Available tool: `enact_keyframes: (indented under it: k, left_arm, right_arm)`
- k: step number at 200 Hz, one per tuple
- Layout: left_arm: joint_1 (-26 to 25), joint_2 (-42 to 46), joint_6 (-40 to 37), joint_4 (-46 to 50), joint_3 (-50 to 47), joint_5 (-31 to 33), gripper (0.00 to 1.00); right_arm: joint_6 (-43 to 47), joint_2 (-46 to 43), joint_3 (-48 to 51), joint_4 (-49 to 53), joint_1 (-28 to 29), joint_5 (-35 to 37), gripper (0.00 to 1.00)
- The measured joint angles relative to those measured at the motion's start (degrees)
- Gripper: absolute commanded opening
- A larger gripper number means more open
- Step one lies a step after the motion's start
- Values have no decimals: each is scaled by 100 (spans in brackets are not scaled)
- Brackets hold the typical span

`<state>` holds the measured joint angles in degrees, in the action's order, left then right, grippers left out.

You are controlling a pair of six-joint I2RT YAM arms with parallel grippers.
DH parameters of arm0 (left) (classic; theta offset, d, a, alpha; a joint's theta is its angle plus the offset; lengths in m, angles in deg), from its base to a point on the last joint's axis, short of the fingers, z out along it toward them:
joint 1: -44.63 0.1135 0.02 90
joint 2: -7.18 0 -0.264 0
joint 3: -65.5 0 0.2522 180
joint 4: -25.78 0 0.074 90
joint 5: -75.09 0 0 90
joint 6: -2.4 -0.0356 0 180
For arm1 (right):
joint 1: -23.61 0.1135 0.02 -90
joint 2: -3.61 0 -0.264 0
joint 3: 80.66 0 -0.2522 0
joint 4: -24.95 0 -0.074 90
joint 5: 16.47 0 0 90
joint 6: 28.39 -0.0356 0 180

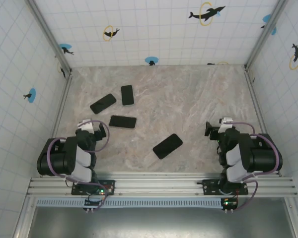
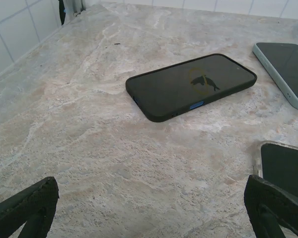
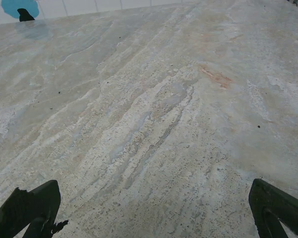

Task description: Take the phone out of the phone case

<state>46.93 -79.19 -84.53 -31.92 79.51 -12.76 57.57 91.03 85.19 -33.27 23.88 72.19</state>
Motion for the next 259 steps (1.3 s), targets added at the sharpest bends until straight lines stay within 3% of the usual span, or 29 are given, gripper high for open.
enact_keyframes:
  k: [198,259]
  left_arm:
    - [-2,7,-2,17,7,-4,98]
    - [-7,1335,105,2122,1023,-181,98]
  right_arm:
    - [4,-31,-2,76,15,249,100]
    - [192,-1121,-177,1298,186,17,100]
